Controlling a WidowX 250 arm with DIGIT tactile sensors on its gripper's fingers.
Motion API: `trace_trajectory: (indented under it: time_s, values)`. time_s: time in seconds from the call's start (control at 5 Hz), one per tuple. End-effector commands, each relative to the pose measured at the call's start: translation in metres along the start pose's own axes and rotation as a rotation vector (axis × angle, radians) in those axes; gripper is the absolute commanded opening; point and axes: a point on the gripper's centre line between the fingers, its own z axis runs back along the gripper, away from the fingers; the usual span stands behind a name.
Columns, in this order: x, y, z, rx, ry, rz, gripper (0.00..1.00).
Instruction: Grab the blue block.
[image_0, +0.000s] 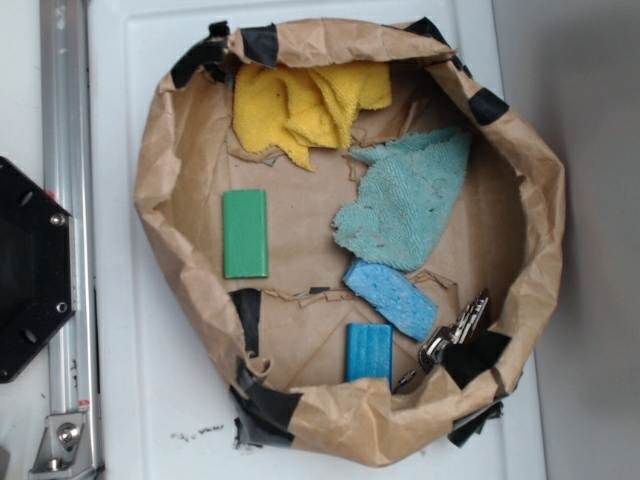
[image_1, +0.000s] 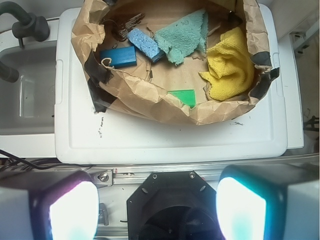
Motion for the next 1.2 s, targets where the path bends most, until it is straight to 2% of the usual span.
trace_trajectory:
  time_s: [0.0,0.2,0.4,0.6,0.8,1.0]
  values:
    - [0.0,0.0,0.0,0.0,0.0,0.0,1.0]
    - [0.047,-0.006,-0.031,0.051,0.032,0.166,1.0]
    - [0.085,-0.017,-0.049,0.063,0.076,0.271,1.0]
    - [0.1,-0.016,-0.07,0.122,0.123,0.489,1.0]
    - [0.095,-0.001,-0.082,0.136,0.117,0.699,1.0]
    - [0.095,0.013,-0.094,0.105,0.119,0.913,1.0]
